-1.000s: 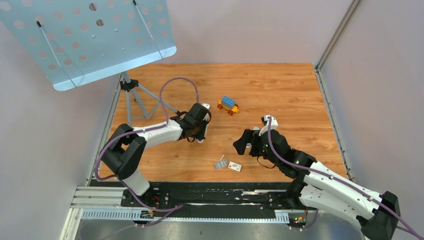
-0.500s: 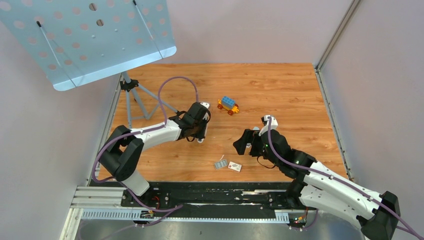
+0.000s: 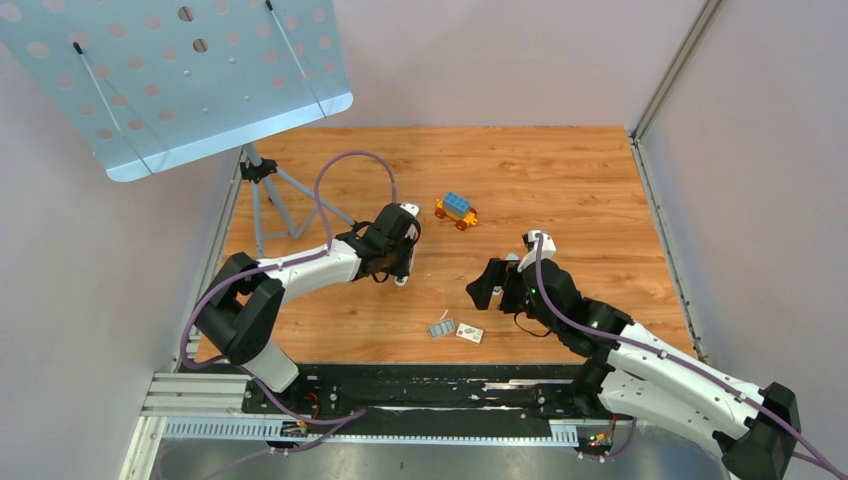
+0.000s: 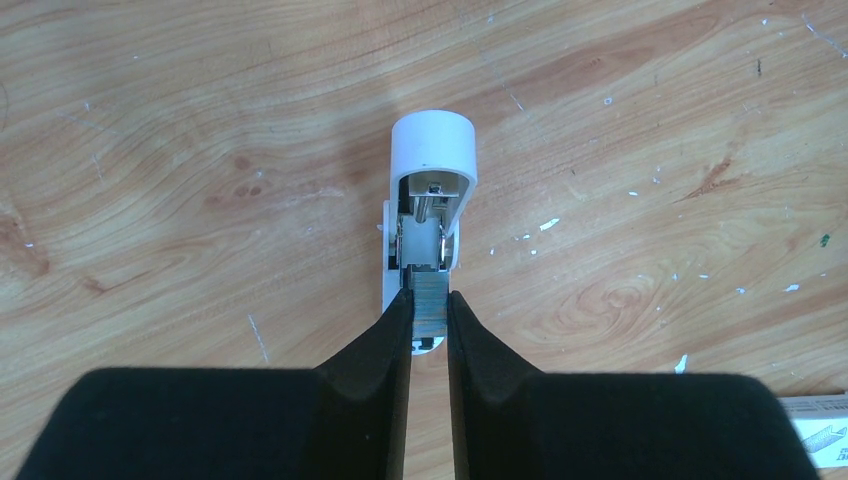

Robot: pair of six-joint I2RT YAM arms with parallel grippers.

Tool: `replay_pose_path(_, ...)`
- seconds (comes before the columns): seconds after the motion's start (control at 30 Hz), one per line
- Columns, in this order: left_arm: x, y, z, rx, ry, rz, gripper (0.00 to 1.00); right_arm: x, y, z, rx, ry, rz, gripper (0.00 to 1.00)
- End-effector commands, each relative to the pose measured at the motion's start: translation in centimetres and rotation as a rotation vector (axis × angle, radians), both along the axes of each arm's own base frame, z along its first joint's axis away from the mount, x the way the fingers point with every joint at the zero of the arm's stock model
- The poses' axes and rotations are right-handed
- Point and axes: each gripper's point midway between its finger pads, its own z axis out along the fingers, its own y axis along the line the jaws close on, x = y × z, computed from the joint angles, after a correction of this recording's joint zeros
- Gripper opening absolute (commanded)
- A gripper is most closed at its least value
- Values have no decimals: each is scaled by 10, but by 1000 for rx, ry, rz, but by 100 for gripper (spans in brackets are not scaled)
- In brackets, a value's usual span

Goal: Load the staples into the stapler

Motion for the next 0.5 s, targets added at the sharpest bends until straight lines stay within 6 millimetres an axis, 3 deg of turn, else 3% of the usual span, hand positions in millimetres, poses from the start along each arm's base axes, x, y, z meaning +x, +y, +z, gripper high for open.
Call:
replay_pose_path(0.0,-2,6,-5,27,6,-9,18,6,-6,4,-4,-14,-29,99)
replay_pose_path(0.47,-5,9,-16,44,25,-19,18,7,-6,5,-7,-13,-30,99)
